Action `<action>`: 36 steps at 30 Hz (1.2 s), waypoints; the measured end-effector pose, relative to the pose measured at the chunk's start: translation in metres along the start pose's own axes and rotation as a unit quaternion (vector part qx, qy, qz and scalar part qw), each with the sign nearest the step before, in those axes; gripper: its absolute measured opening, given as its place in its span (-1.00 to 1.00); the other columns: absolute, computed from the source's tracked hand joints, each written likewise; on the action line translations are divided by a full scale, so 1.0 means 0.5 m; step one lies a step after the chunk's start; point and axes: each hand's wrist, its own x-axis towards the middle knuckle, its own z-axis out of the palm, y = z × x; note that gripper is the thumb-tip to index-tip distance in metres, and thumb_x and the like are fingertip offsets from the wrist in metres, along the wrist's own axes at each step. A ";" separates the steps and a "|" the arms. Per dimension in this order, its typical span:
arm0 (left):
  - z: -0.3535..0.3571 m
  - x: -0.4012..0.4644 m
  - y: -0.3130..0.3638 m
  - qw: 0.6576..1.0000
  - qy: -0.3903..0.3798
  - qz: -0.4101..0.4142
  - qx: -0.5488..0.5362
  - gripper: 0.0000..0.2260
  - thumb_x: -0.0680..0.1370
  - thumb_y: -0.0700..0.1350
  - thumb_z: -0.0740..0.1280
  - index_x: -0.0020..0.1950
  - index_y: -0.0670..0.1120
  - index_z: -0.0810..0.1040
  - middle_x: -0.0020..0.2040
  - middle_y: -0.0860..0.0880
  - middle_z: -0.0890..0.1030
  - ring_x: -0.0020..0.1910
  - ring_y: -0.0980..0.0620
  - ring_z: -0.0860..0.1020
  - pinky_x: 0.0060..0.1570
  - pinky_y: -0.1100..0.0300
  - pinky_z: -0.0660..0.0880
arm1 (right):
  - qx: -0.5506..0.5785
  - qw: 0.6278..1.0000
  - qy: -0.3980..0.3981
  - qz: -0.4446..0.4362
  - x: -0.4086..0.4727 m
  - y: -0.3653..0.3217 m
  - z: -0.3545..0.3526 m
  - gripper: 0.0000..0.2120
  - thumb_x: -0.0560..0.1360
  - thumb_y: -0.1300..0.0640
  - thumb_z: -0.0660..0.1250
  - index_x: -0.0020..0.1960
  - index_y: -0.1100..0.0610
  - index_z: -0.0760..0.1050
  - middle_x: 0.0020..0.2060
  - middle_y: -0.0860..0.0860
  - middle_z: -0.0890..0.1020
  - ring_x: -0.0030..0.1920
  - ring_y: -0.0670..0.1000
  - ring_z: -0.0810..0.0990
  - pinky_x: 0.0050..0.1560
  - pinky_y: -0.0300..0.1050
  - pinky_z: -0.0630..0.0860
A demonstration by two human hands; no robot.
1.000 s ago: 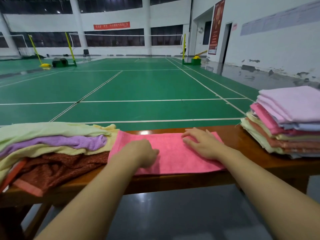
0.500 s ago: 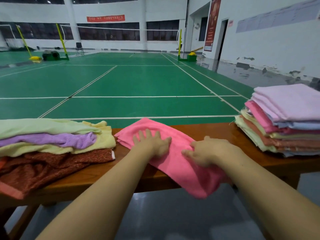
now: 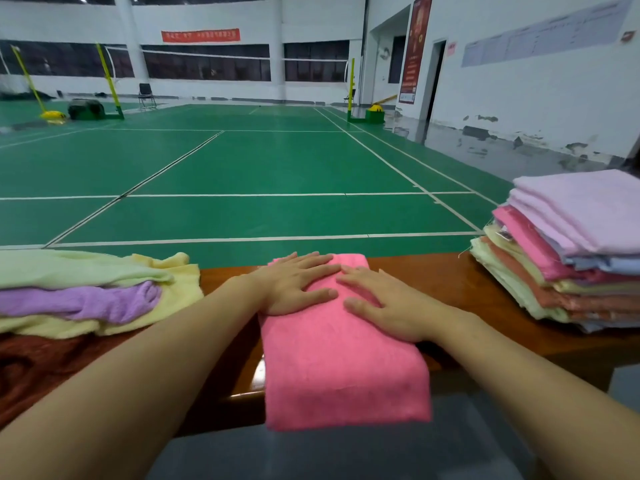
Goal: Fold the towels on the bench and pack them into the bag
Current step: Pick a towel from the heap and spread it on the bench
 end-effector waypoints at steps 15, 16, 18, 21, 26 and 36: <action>0.007 -0.061 0.028 0.929 0.271 -0.251 0.009 -0.45 0.60 0.34 0.11 0.31 -0.06 0.48 0.25 -0.10 0.50 0.27 -0.15 0.45 0.26 -0.07 0.42 | 0.000 0.993 0.109 0.054 -0.017 -0.010 0.019 -0.43 0.62 -0.24 0.17 0.57 -0.07 0.27 0.56 -0.10 0.29 0.54 -0.07 0.23 0.51 -0.14 0.10; 0.006 -0.071 0.033 0.914 0.258 -0.311 -0.025 -0.43 0.61 0.33 0.12 0.31 -0.11 0.46 0.25 -0.16 0.50 0.26 -0.19 0.45 0.27 -0.08 0.40 | 0.004 0.983 0.167 0.072 -0.019 -0.012 0.019 -0.48 0.62 -0.22 0.20 0.51 -0.04 0.37 0.47 -0.07 0.42 0.46 -0.03 0.36 0.47 -0.11 0.22; 0.002 -0.094 0.038 0.896 0.219 -0.385 -0.024 -0.35 0.60 0.35 0.12 0.30 -0.21 0.45 0.25 -0.25 0.50 0.25 -0.26 0.46 0.24 -0.08 0.39 | 0.005 0.956 0.244 0.160 -0.019 -0.014 0.016 -0.58 0.61 -0.24 0.19 0.30 -0.02 0.54 0.23 -0.05 0.60 0.24 0.02 0.50 0.29 0.02 0.46; -0.001 -0.125 0.056 0.904 0.153 -0.399 0.000 -0.33 0.54 0.41 0.15 0.15 -0.20 0.56 0.18 -0.23 0.60 0.17 -0.25 0.56 0.06 0.00 0.47 | -0.019 0.942 0.156 0.295 -0.021 -0.027 -0.001 -0.45 0.55 -0.40 0.11 -0.04 0.04 0.62 -0.09 -0.03 0.67 -0.02 0.07 0.61 0.02 0.05 0.59; -0.011 -0.123 0.109 0.914 0.133 -0.382 -0.038 -0.52 0.56 0.30 0.28 0.09 -0.13 0.55 0.16 -0.17 0.63 0.13 -0.22 0.60 -0.02 0.05 0.48 | -0.017 0.938 0.083 0.337 -0.030 -0.062 -0.025 -0.47 0.48 -0.39 0.31 -0.23 0.10 0.47 -0.29 -0.01 0.55 -0.29 0.05 0.53 -0.26 -0.08 0.42; -0.013 -0.139 0.106 0.803 0.321 -0.341 -0.367 -0.63 0.50 0.16 0.47 0.01 -0.13 0.53 -0.06 -0.05 0.61 -0.04 -0.08 0.58 -0.07 0.09 0.45 | 0.200 0.916 0.225 0.265 -0.036 -0.066 -0.018 -0.74 0.55 -0.09 0.40 -0.12 0.07 0.45 -0.16 -0.03 0.58 -0.10 0.04 0.56 -0.10 -0.03 0.45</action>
